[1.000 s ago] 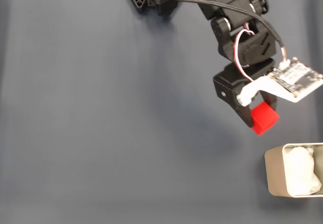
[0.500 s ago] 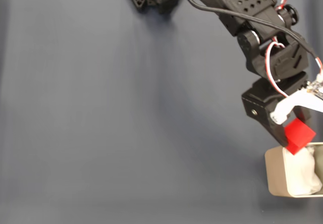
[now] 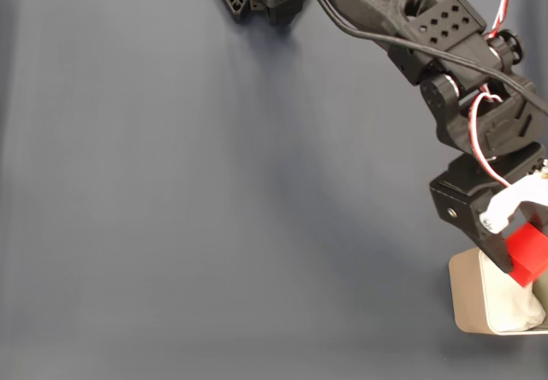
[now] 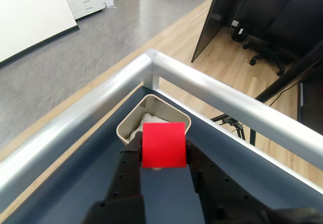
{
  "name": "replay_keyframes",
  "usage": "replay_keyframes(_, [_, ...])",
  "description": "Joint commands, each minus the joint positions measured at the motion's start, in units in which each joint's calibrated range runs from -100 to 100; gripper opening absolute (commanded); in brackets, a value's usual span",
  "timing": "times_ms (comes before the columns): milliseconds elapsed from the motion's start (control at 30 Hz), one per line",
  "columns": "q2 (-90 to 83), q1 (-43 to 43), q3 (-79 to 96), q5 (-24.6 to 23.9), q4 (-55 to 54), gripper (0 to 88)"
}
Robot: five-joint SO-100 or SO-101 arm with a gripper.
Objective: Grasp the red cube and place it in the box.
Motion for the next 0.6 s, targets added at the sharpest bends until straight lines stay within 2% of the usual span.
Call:
replay_keyframes(0, [1.4, -0.69, -6.75, -1.22, 0.24, 2.1])
replay_keyframes(567, [10.06, -0.69, -16.33, -1.86, 0.08, 2.3])
